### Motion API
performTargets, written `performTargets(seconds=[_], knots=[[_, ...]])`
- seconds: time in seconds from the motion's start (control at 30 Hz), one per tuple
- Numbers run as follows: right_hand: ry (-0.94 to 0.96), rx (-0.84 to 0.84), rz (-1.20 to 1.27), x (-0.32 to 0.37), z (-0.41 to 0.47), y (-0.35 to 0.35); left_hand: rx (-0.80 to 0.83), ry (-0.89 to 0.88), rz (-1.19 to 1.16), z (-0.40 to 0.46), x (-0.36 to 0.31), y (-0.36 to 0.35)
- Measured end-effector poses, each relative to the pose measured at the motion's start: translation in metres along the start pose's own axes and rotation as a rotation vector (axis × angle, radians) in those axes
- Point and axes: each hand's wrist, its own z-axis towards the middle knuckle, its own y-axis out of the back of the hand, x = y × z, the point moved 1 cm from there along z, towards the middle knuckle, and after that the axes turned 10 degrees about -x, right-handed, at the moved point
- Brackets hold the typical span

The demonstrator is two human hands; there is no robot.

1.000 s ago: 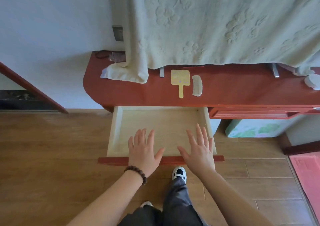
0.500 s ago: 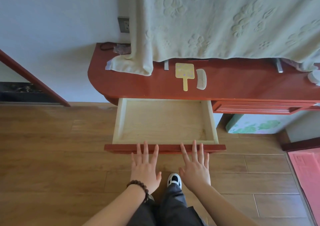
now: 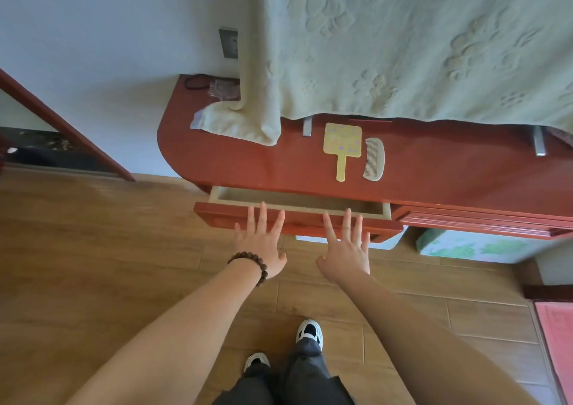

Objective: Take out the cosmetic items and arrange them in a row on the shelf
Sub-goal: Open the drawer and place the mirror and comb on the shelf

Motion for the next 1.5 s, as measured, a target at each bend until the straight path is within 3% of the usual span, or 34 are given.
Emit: performTargets(seconds=[0.1, 0.17, 0.27, 0.33, 0.43, 0.67, 1.0, 1.3, 1.5], knots=[[0.002, -0.014, 0.051, -0.002, 0.014, 0.008, -0.048, 0.043, -0.006, 0.011, -0.006, 0.002], [-0.042, -0.122, 0.163, -0.004, 0.012, 0.009, -0.14, 0.152, -0.113, 0.006, -0.013, -0.001], [-0.28, -0.302, 0.472, -0.007, 0.0, 0.001, -0.213, 0.435, -0.434, -0.002, -0.022, -0.009], [-0.487, -0.291, 0.691, -0.006, 0.003, -0.007, -0.208, 0.602, -0.66, 0.005, -0.025, -0.011], [-0.642, -0.26, 0.835, -0.004, 0.022, -0.012, -0.222, 0.691, -0.857, 0.027, -0.026, -0.01], [-0.656, -0.286, 0.931, 0.004, 0.052, -0.008, -0.27, 0.628, -0.924, 0.046, -0.027, -0.008], [-0.5, -0.243, 0.886, -0.011, 0.068, -0.004, -0.194, 0.634, -1.094, 0.069, -0.013, -0.002], [-0.455, -0.29, 0.793, -0.032, 0.022, 0.02, -0.265, 0.571, -0.927, 0.03, -0.011, 0.022], [-0.46, -0.367, 0.732, -0.051, -0.047, 0.026, -0.273, 0.287, -0.646, -0.026, -0.04, 0.025]])
